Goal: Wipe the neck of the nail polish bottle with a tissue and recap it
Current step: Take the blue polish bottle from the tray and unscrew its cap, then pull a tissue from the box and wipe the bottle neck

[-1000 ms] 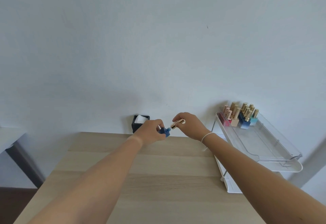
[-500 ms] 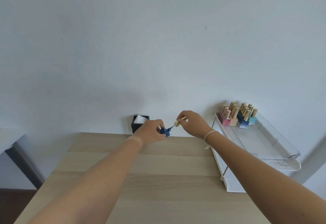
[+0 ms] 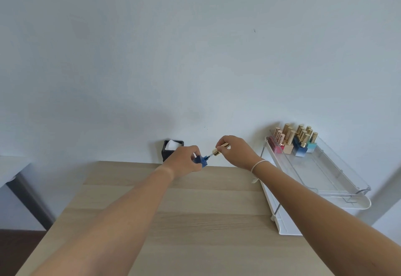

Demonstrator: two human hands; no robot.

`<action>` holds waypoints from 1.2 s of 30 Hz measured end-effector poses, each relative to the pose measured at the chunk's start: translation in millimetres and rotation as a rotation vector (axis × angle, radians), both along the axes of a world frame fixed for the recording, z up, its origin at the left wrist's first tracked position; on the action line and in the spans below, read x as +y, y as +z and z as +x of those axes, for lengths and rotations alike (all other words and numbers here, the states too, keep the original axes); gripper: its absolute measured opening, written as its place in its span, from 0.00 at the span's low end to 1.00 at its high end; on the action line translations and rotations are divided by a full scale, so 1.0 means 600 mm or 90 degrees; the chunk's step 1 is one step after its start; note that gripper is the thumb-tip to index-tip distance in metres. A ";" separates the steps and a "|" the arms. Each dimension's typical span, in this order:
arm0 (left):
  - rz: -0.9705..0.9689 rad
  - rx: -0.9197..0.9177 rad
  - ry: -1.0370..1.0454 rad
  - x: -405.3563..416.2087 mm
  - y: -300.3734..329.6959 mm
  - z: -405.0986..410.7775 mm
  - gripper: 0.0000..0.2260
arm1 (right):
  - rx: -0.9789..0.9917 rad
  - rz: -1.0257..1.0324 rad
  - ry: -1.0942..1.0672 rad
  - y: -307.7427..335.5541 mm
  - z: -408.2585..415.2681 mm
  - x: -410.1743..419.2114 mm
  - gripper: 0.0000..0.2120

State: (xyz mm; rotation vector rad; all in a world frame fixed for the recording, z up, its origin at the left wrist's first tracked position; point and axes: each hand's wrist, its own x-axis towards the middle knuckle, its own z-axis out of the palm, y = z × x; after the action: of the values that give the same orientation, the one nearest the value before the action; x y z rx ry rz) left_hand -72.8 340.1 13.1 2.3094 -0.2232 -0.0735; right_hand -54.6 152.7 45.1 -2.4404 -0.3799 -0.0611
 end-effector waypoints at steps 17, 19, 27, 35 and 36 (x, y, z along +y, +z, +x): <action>-0.038 0.056 0.051 0.033 -0.109 0.004 0.08 | 0.342 0.459 -0.176 -0.138 0.024 -0.040 0.02; -0.035 0.074 0.056 0.039 -0.130 0.007 0.08 | 0.359 0.447 -0.205 -0.182 0.030 -0.038 0.03; -0.032 0.145 0.082 0.069 -0.208 0.026 0.07 | 0.445 0.498 -0.250 -0.333 0.048 -0.009 0.07; -0.034 0.192 0.095 0.078 -0.258 0.059 0.06 | 0.287 0.305 -0.236 -0.380 0.079 0.013 0.07; -0.034 0.195 0.095 0.077 -0.262 0.062 0.06 | 0.269 0.281 -0.231 -0.382 0.084 0.015 0.07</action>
State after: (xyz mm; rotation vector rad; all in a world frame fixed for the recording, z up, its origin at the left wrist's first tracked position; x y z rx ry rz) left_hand -35.4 386.6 -144.0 2.2195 0.1017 -0.3380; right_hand -4.5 161.4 -184.1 -1.9852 0.2439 0.1929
